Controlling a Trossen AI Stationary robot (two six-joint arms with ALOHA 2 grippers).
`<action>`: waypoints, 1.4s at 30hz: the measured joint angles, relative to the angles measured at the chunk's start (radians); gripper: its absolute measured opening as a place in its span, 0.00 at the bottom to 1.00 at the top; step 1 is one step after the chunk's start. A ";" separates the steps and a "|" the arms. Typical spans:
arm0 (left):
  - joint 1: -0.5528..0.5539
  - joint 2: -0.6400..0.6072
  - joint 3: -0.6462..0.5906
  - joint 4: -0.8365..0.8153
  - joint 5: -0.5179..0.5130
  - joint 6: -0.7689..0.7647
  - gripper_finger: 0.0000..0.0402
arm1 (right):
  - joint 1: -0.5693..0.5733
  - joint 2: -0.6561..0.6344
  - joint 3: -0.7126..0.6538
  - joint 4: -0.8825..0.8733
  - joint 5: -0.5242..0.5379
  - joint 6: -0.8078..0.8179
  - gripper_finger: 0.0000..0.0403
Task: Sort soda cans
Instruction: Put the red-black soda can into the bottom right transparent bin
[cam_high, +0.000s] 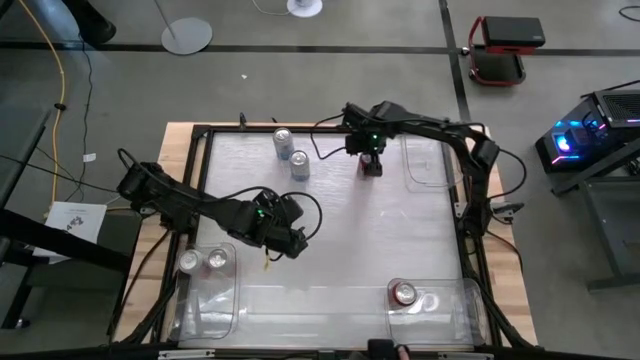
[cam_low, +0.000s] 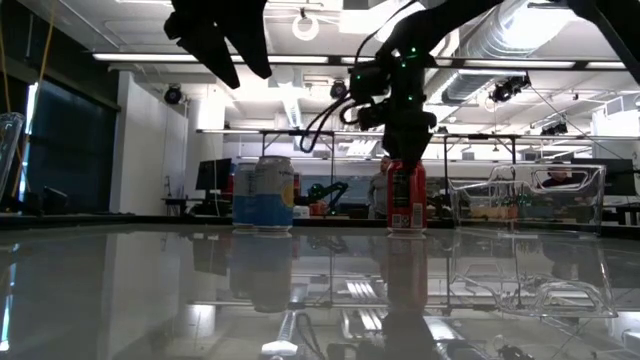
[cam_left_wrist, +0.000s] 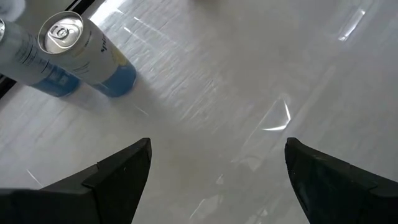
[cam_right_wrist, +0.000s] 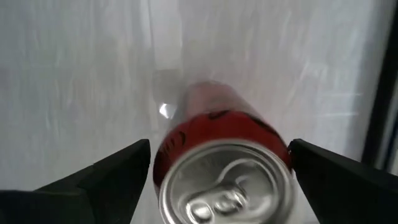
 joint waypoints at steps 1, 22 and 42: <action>0.000 0.000 0.000 0.000 0.000 -0.003 0.86 | 0.000 0.006 0.000 -0.001 -0.005 0.001 0.93; 0.000 0.000 0.000 0.001 -0.003 -0.069 0.86 | 0.045 -0.102 -0.001 -0.090 -0.014 0.103 0.71; -0.008 0.000 0.000 0.001 -0.022 0.074 0.86 | 0.914 -0.623 0.001 -0.183 -0.065 1.235 0.71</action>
